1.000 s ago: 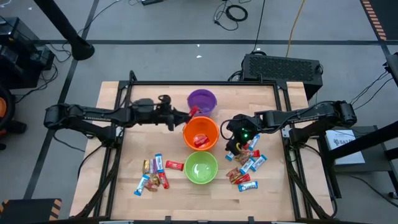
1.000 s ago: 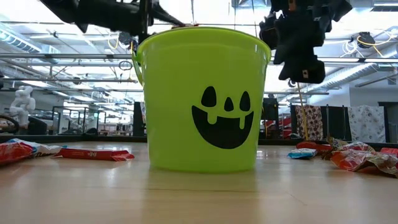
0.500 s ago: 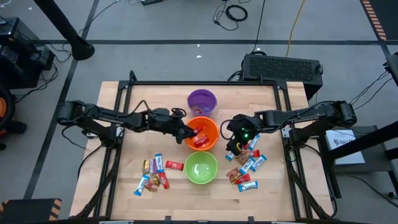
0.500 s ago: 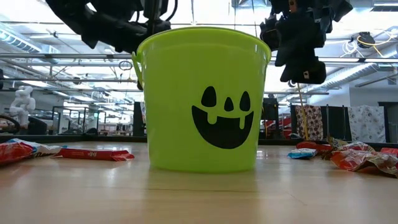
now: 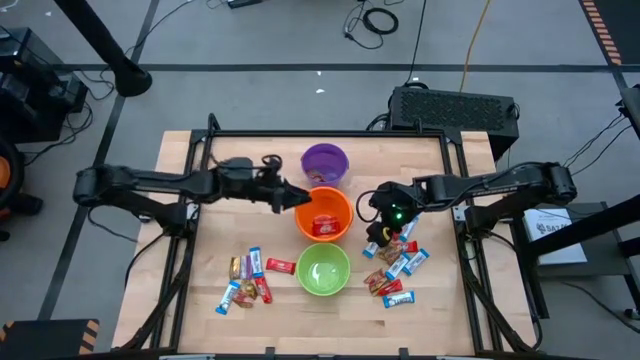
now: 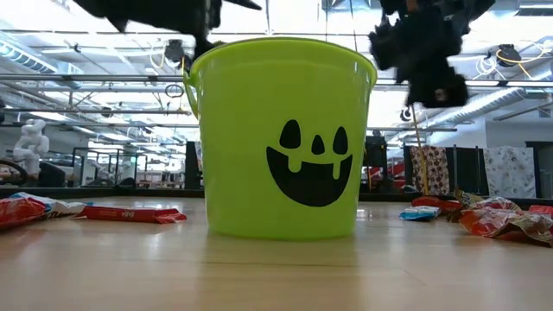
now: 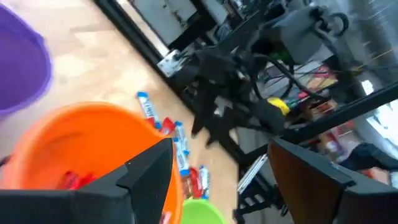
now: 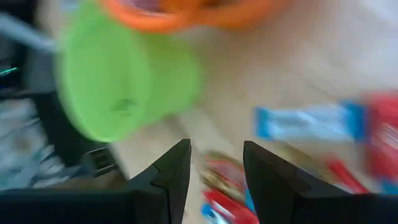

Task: Sort candy by brand, put in halloween buckets
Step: Put blue chocolate bar into the green bucket

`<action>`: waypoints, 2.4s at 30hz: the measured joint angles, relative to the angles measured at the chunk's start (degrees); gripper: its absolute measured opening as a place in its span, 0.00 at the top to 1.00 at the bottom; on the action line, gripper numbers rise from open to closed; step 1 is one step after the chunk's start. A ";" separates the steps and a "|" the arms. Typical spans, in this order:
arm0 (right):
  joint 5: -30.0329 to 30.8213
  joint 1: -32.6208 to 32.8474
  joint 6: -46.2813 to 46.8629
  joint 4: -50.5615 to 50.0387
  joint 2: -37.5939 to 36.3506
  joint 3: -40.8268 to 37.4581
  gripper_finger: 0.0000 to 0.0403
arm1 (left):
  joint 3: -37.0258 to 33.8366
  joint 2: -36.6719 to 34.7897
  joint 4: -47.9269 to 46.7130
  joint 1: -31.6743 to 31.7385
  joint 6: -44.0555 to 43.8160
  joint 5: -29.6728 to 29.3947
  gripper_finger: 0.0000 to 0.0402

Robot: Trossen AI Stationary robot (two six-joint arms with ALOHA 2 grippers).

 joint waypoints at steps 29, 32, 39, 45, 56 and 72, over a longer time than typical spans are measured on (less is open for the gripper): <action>13.53 -20.15 17.40 -14.84 -0.25 -16.48 0.65 | 2.98 -8.03 -39.75 -9.46 -1.55 -12.59 0.33; 13.33 -20.90 17.40 -12.96 -0.25 -17.75 0.65 | 2.98 -8.01 -39.77 -9.46 -1.41 -13.49 0.33; 12.06 -21.40 18.70 -8.04 -0.25 -20.46 0.65 | 2.98 -8.01 -40.14 -9.46 -0.98 -13.78 0.33; 11.54 -21.39 19.46 -5.95 -0.25 -22.46 0.67 | 2.98 -8.01 -40.23 -9.46 0.06 -13.78 0.33; 11.71 -21.36 16.76 -5.53 -0.29 -23.63 0.97 | 2.98 -8.01 -40.86 -9.46 1.64 -14.47 0.33; 10.12 -21.31 7.04 -4.77 -3.53 -15.78 1.00 | 2.96 -8.01 -42.24 -9.44 2.02 -14.89 0.33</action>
